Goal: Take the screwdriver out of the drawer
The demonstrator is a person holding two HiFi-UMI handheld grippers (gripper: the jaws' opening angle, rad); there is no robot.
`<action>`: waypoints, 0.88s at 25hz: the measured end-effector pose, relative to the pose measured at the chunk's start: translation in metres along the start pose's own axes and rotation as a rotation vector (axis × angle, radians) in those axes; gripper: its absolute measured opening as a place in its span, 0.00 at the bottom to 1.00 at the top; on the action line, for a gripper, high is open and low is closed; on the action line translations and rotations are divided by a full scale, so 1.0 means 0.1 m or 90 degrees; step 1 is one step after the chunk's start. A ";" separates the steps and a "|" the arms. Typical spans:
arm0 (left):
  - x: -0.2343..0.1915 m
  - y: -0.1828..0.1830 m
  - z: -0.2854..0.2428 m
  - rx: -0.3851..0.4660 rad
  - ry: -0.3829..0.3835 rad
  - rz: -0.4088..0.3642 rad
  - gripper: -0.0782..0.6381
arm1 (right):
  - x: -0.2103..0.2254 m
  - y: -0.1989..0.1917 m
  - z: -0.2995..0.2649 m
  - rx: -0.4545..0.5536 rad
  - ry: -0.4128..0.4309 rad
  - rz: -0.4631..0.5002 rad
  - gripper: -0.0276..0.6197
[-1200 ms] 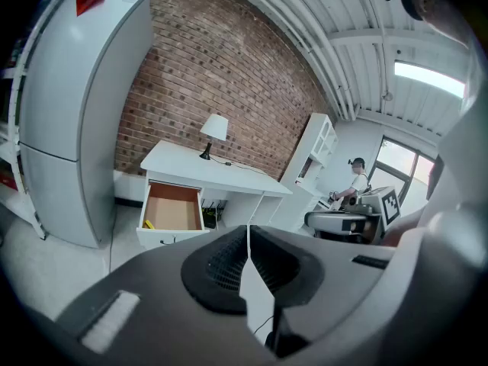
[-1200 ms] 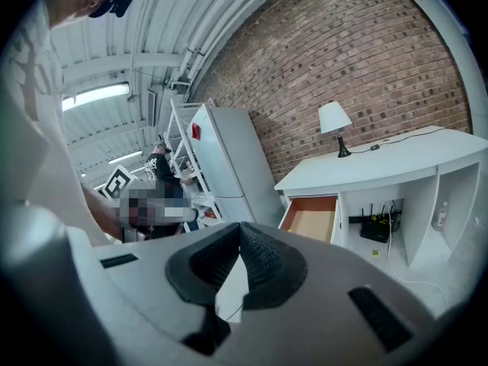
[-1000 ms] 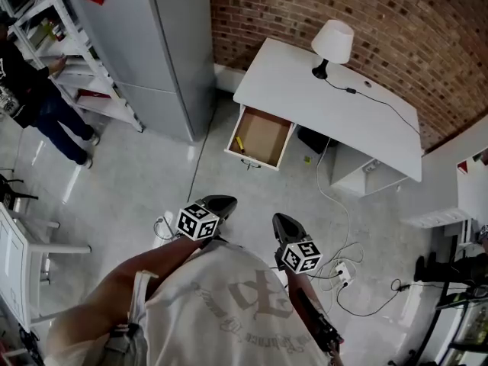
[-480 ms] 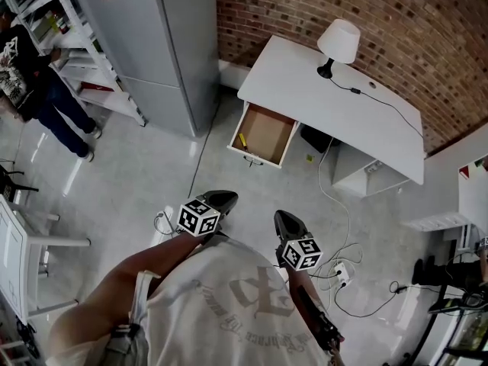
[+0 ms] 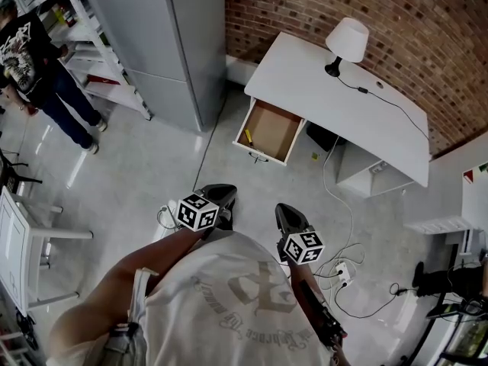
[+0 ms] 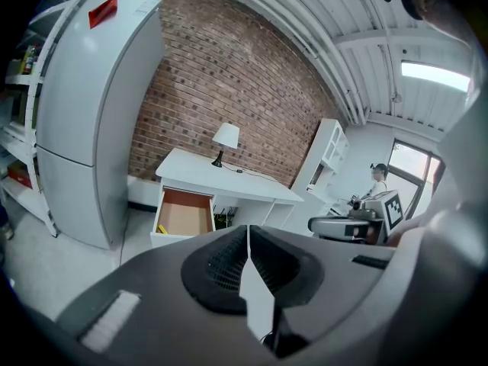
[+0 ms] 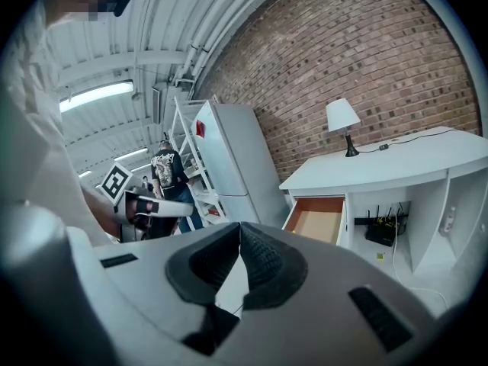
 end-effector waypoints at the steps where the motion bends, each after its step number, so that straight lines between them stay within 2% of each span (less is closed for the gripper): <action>1: -0.01 0.01 0.01 0.001 0.000 0.002 0.13 | 0.01 0.00 -0.01 -0.003 -0.002 0.000 0.05; 9: -0.13 0.03 -0.18 -0.012 -0.018 0.019 0.13 | 0.14 0.04 -0.12 -0.025 -0.047 0.009 0.05; 22: -0.39 0.47 -0.86 -0.025 -0.047 0.030 0.13 | 0.68 0.27 -0.45 -0.045 -0.050 0.001 0.05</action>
Point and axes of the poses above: the fingertips, and each gripper's own axes: z backward along the fingers, x to its right, y out of its top, the point moved 2 cm from there along z, backward along the fingers, and after that the axes turned 7 degrees about z, right-handed, at the moved point
